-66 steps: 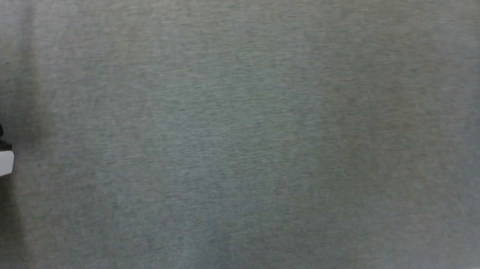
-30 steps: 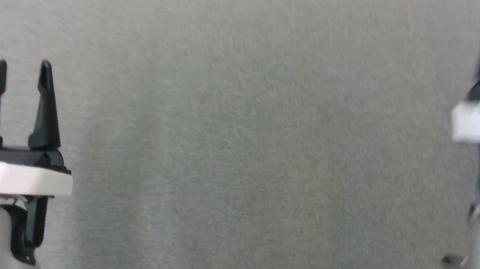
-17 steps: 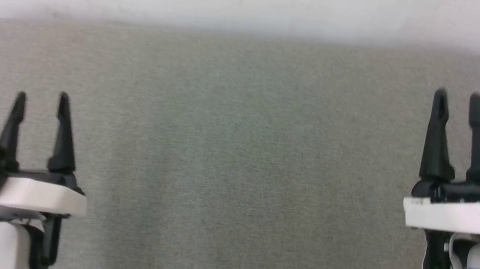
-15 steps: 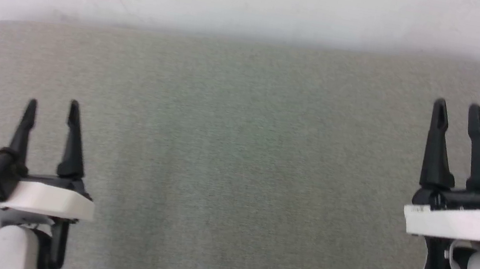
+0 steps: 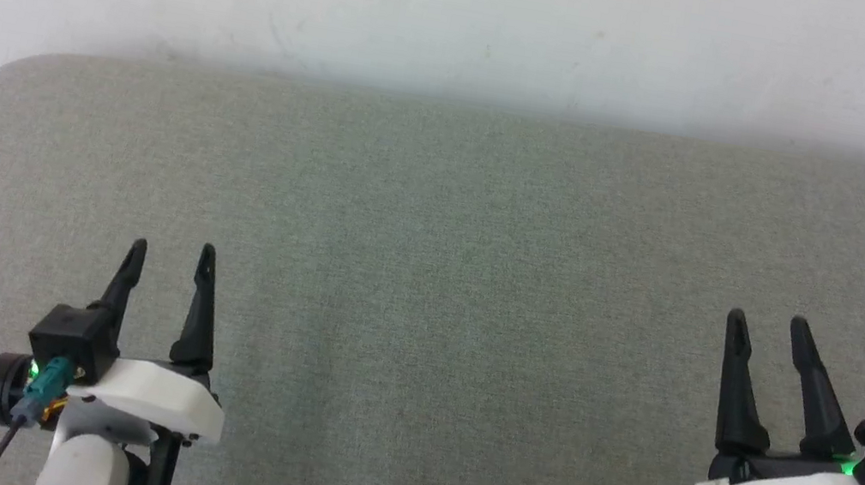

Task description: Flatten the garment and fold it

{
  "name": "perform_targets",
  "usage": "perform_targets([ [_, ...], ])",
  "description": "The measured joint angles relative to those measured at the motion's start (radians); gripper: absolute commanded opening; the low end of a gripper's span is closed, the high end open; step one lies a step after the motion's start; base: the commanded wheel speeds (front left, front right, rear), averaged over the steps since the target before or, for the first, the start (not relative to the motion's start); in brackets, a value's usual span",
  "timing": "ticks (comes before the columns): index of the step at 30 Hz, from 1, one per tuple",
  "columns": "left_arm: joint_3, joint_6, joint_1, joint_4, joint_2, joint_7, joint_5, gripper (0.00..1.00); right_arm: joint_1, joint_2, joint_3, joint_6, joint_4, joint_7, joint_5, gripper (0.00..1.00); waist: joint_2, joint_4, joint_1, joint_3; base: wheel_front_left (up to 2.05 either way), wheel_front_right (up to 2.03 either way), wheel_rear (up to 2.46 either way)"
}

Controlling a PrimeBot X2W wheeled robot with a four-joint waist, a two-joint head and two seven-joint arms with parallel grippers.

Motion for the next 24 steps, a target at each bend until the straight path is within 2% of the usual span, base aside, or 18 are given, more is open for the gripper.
perform_targets([
  [13,-0.041,0.033,0.018,0.088,-0.005,0.0,-0.001,1.0,0.046,0.0,0.002,0.0,0.102,0.0,-0.048,1.0,0.0,-0.002,0.0002,0.004,0.0,0.0,0.0],
  [24,-0.048,0.034,0.018,0.084,-0.005,0.0,0.001,1.0,0.045,0.0,-0.006,0.0,0.121,0.0,-0.043,1.0,0.0,-0.001,0.0001,0.006,0.0,0.0,0.0],
])
